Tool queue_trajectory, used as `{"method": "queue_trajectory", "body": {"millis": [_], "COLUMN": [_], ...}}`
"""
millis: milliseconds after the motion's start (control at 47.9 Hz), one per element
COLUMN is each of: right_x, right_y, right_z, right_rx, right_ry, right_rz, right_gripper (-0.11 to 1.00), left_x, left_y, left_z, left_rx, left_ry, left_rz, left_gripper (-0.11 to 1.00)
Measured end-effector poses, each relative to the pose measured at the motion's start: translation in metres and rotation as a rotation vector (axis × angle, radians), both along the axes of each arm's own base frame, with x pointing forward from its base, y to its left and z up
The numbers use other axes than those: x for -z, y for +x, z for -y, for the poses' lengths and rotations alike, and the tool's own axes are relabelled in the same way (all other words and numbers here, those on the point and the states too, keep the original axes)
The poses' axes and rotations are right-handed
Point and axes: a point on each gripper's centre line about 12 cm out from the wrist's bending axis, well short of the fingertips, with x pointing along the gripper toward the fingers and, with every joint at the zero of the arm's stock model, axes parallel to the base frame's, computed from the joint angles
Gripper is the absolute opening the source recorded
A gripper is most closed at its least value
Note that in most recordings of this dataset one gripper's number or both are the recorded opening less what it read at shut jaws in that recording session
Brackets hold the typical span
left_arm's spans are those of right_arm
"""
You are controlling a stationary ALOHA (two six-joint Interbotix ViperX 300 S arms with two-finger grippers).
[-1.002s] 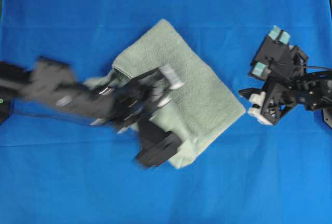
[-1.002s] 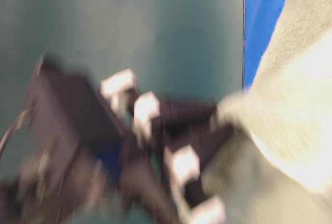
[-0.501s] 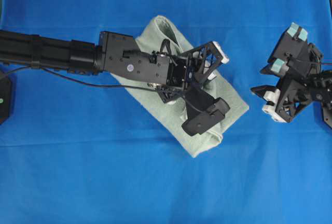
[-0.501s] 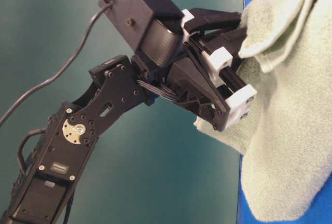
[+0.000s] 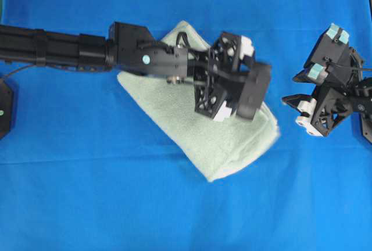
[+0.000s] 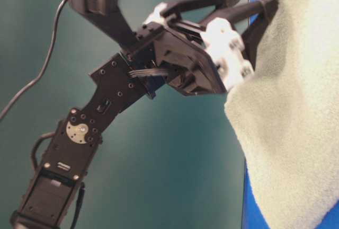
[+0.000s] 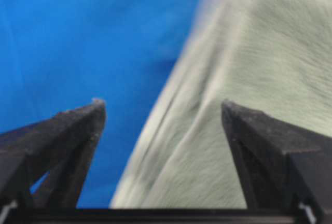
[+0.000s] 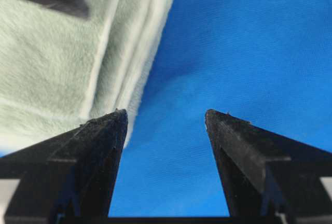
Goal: Fold a bath towel.
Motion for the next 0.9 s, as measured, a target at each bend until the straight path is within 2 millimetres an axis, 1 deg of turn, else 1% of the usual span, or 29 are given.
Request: {"method": "queue_trajectory", "body": {"millis": [63,146,230,292,376,438,584,668,751,814,898], "right_x": [0.0,-0.002,-0.005,-0.009,-0.015,-0.02,-0.031,-0.037,-0.042,-0.047,-0.055], "right_y": [0.0,0.0,-0.001,-0.001,-0.002,-0.001,0.001,0.002,0.003,0.002,0.001], "right_z": [0.0,0.0,0.001,0.002,0.003,0.004,0.006,0.007,0.008,0.009,0.009], "right_rx": [0.003,0.002,-0.002,-0.008,-0.016,-0.022,-0.046,-0.06,-0.074,-0.089,-0.105], "right_ry": [0.003,0.002,-0.006,-0.017,-0.034,-0.048,-0.089,-0.117,-0.139,-0.154,-0.161], "right_rz": [0.002,0.008,0.022,0.04,0.065,0.084,0.124,0.144,0.166,0.195,0.234], "right_gripper": [0.63,0.63,0.63,0.63,0.63,0.63,0.63,0.63,0.63,0.63,0.63], "left_x": [0.003,-0.002,-0.014,-0.029,-0.048,-0.066,-0.097,-0.111,-0.126,-0.133,-0.136], "left_y": [-0.005,-0.012,-0.023,-0.032,-0.052,-0.068,-0.104,-0.125,-0.15,-0.17,-0.192], "left_z": [-0.01,-0.013,-0.01,-0.007,-0.002,0.005,0.034,0.045,0.048,0.049,0.049], "left_rx": [-0.057,-0.098,-0.12,-0.128,-0.14,-0.136,-0.091,-0.076,-0.094,-0.106,-0.118], "left_ry": [-0.036,-0.067,-0.091,-0.105,-0.125,-0.143,-0.188,-0.227,-0.286,-0.328,-0.366], "left_rz": [-0.004,0.0,0.017,0.042,0.081,0.13,0.233,0.298,0.375,0.429,0.467], "left_gripper": [0.82,0.83,0.83,0.83,0.83,0.82,0.81,0.81,0.81,0.81,0.81]}}
